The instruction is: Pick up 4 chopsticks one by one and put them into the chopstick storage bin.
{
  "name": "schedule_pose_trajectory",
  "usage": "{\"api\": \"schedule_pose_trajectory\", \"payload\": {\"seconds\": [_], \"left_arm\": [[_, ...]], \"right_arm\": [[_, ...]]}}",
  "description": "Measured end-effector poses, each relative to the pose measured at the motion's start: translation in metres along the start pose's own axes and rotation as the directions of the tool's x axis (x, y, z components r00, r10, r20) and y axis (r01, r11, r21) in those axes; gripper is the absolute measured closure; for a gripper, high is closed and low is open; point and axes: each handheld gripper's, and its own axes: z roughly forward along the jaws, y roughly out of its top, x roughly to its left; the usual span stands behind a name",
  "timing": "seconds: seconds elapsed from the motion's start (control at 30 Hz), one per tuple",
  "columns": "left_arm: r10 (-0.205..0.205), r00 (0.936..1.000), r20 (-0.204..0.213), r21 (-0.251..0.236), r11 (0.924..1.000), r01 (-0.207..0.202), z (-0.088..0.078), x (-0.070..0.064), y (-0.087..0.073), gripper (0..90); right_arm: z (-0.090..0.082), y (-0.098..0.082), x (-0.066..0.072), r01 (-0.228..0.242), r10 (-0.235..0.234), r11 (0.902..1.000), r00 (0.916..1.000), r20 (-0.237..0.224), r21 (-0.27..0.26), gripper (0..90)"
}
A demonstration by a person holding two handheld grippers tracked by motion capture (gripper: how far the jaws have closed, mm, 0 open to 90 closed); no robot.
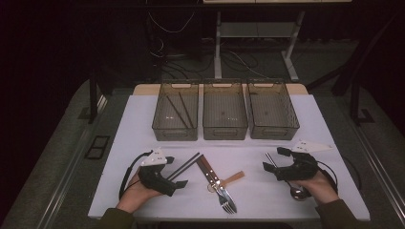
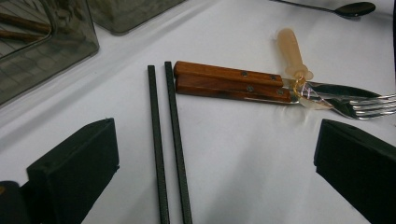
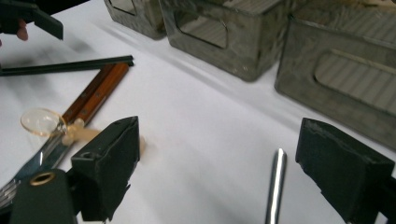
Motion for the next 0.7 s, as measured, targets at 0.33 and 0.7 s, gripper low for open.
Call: {"api": "schedule_pose_trajectory", "payload": {"seconds": [0.33,0.7], "left_arm": [[0.015,0.9995,-0.029,0.018,0.9997,-0.015,-0.010,0.008,0.002,15.7],[0.015,0.9972,-0.073,0.053,0.9985,-0.011,-0.017,0.021,-0.003,47.7]], "right_arm": [[-0.020,-0.019,0.000,-0.004,0.005,0.9994,0.9997,0.025,-0.035,14.0],[-0.022,-0.020,0.003,0.014,-0.012,0.9990,0.9993,0.037,-0.042,14.0]]}}
